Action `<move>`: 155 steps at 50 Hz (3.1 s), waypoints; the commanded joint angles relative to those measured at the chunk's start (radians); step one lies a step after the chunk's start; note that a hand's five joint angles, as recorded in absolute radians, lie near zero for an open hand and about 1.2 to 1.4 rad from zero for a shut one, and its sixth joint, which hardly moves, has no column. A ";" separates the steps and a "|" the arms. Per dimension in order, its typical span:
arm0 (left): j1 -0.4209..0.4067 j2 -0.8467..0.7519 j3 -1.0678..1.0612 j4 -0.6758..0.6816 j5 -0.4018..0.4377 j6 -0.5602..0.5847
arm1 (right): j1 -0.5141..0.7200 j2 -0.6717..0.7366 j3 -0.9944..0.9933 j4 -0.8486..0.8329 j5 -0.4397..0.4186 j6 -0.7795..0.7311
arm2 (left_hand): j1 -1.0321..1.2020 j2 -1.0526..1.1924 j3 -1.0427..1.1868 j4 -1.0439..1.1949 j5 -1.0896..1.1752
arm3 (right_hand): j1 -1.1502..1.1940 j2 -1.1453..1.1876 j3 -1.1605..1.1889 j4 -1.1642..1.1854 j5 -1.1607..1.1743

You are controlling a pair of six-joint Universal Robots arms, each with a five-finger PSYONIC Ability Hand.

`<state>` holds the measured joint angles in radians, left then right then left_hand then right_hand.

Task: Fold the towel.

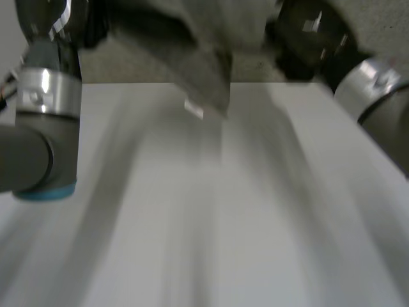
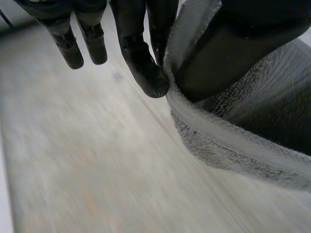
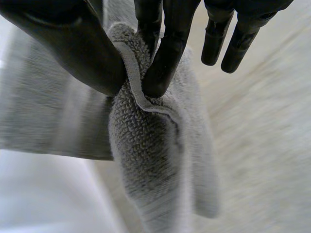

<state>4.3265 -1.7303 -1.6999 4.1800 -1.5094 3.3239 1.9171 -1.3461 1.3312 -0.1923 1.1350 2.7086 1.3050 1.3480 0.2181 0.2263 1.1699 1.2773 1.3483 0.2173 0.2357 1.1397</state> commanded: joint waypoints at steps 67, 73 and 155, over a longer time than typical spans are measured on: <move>-0.117 -0.179 -0.152 -0.661 -0.267 0.106 | 0.016 -0.056 0.674 -0.084 0.302 0.013 | -1.083 -1.126 -0.044 -0.052 -1.122 | -1.239 -1.310 -0.043 -0.061 -1.140; -0.111 -0.303 -0.090 -0.632 -0.267 0.114 | 0.017 -0.039 0.709 -0.125 0.344 0.014 | -1.071 -1.114 -0.044 -0.052 -1.110 | -1.225 -1.296 -0.043 -0.061 -1.140; 0.093 -0.015 0.125 -0.001 0.103 -0.006 | -0.061 0.015 -0.210 -0.093 0.121 -0.050 | 0.091 0.048 -0.044 -0.052 0.052 | 0.119 0.048 -0.043 -0.061 0.082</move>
<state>4.4041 -1.7891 -1.4925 4.2995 -1.4235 3.4184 1.9070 -1.2913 0.9906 -0.3590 1.3826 2.6543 1.3070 1.3480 0.2173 0.2261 1.1739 1.2808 1.3478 0.2145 0.2359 1.1444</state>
